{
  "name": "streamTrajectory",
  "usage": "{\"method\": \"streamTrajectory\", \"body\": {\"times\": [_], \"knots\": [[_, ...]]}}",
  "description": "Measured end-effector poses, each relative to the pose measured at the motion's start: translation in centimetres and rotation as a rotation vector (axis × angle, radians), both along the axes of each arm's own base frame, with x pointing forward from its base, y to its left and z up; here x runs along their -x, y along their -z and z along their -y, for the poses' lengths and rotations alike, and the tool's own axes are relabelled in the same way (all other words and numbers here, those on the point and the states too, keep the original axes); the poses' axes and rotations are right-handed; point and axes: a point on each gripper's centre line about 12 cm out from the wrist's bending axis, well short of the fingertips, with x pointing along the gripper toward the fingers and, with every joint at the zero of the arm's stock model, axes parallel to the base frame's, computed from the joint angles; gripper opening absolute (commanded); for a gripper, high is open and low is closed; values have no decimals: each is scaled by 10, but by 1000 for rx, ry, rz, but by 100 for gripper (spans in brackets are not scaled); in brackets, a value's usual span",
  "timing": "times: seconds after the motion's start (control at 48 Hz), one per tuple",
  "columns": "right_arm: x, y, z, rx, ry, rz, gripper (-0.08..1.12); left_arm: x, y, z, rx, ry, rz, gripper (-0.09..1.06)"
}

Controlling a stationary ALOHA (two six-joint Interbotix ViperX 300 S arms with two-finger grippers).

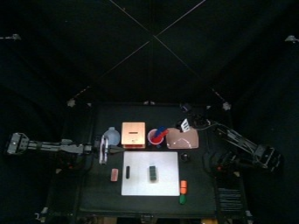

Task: Cut the sushi into 4 pieces with the knife
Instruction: Pick up the knife at its handle with right hand

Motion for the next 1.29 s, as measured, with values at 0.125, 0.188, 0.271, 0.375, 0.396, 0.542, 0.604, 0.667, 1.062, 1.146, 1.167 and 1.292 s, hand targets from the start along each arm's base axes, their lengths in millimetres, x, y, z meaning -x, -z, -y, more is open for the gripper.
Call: {"method": "streamTrajectory", "body": {"times": [0.125, 0.188, 0.271, 0.375, 0.396, 0.542, 0.604, 0.667, 1.062, 1.146, 1.167, 1.292], "knots": [[-15, 5, 9, -44, -94, -39, 91, 2, 5, 0, 4, -1, -12, 2], [-24, 7, 13, -89, -114, -26, 91, 2, 7, 0, 5, -2, -17, 2], [-31, 12, 20, -132, -123, -26, 91, 3, 8, -1, 18, -7, -19, 2], [-32, 27, 30, -190, -142, -79, 91, 4, 10, -2, 29, -12, -25, 2], [-33, 29, 30, -200, -148, -87, 91, 4, 11, -2, 29, -12, -25, 2], [-40, 44, 36, -243, -173, -138, 91, 4, 13, -2, 32, -14, -31, 2], [-44, 49, 37, -252, -184, -153, 91, 5, 13, -2, 32, -14, -32, 2], [-47, 54, 35, -263, -196, -168, 91, 5, 14, -2, 32, -14, -32, 2], [-57, 72, 28, -295, -230, -211, 91, 6, 18, -2, 33, -14, -43, 2], [-58, 74, 28, -298, -229, -214, 91, 6, 18, -2, 33, -14, -43, 2], [-58, 74, 28, -297, -228, -213, 91, 6, 19, -2, 34, -14, -46, 2], [-59, 76, 30, -298, -228, -216, 88, 6, 19, -2, 41, -18, -46, 2]]}}
